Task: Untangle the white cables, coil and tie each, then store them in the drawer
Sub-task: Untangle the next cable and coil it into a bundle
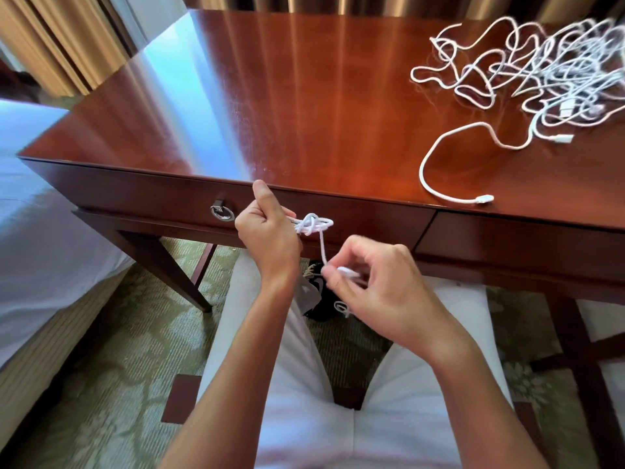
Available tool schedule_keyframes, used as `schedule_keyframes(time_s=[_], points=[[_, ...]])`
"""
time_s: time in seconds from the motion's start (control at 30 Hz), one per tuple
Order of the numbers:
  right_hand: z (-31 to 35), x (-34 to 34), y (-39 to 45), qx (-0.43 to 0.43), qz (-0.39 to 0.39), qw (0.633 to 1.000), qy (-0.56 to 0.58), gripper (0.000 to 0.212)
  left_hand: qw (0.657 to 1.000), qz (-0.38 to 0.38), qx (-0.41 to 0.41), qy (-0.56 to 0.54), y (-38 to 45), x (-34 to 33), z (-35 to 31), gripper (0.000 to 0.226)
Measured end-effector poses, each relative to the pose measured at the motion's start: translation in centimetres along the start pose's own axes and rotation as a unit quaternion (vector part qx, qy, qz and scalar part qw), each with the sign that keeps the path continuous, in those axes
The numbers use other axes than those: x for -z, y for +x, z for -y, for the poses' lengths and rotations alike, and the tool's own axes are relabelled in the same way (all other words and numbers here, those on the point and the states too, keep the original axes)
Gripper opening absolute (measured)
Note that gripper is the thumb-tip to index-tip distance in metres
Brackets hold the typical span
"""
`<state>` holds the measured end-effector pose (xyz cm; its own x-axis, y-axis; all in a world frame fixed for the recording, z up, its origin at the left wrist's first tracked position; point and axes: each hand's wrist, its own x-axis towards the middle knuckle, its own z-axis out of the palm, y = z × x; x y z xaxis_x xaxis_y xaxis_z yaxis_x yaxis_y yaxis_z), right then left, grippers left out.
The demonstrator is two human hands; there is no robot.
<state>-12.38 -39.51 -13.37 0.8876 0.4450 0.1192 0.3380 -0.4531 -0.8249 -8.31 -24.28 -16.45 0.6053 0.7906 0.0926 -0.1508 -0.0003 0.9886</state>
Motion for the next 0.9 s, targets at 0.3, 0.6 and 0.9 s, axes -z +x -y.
schedule_keyframes(time_s=[0.3, 0.6, 0.9], points=[[0.6, 0.9, 1.8, 0.040, 0.026, 0.995, 0.087, 0.010, 0.978, 0.143, -0.130, 0.082, -1.4, 0.3, 0.4, 0.065], [-1.0, 1.7, 3.7, 0.020, -0.052, 0.988, 0.141, 0.026, 0.965, 0.257, -0.044, -0.027, -3.1, 0.8, -1.8, 0.057], [-2.8, -1.7, 2.5, 0.000, -0.039, 0.987, 0.157, 0.014, 0.941, 0.309, 0.098, -0.093, -2.3, 1.9, -2.7, 0.029]])
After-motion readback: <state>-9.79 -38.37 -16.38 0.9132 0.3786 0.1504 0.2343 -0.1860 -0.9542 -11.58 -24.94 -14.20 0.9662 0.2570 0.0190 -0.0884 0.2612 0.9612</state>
